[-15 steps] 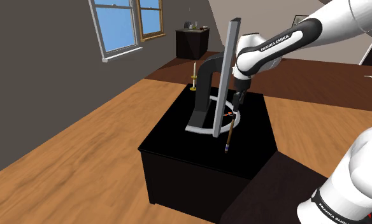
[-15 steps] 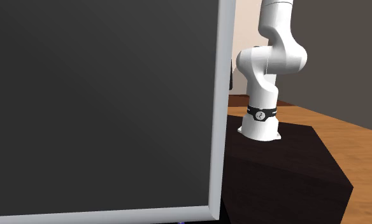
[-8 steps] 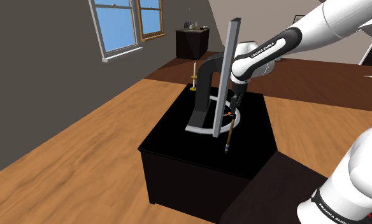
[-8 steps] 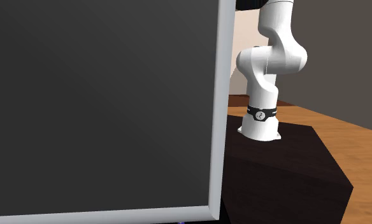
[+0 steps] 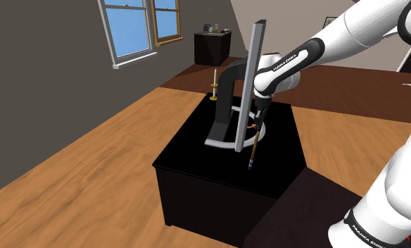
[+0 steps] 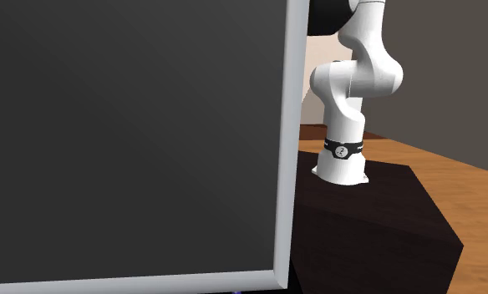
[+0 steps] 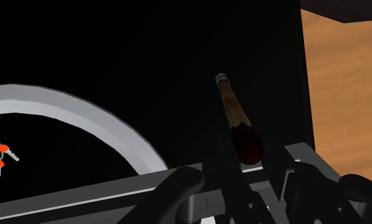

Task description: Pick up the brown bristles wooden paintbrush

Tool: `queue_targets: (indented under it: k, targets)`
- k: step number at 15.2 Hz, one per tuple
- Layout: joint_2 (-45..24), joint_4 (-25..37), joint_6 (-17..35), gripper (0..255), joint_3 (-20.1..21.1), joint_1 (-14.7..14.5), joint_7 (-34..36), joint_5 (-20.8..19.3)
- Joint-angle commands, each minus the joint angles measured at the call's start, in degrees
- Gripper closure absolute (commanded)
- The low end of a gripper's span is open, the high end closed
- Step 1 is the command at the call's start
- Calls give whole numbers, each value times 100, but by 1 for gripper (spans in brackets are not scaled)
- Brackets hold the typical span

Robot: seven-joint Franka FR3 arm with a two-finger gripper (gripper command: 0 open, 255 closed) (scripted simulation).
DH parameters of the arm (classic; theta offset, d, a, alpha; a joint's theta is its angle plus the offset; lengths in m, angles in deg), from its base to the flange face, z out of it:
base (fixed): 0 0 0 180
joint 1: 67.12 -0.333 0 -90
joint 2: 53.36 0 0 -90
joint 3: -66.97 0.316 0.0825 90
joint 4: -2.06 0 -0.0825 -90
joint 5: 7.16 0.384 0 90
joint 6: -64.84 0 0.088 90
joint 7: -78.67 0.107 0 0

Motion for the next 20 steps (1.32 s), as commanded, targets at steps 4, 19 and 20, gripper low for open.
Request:
queue_targets:
  k: [4,19,20]
  targets:
    - [-176,-79,87,255,38,-26,-16,-7]
    - [398,284,-837,255,13,-108,111,-162]
    - [440,319,-913,255,12,-111,117,-171]
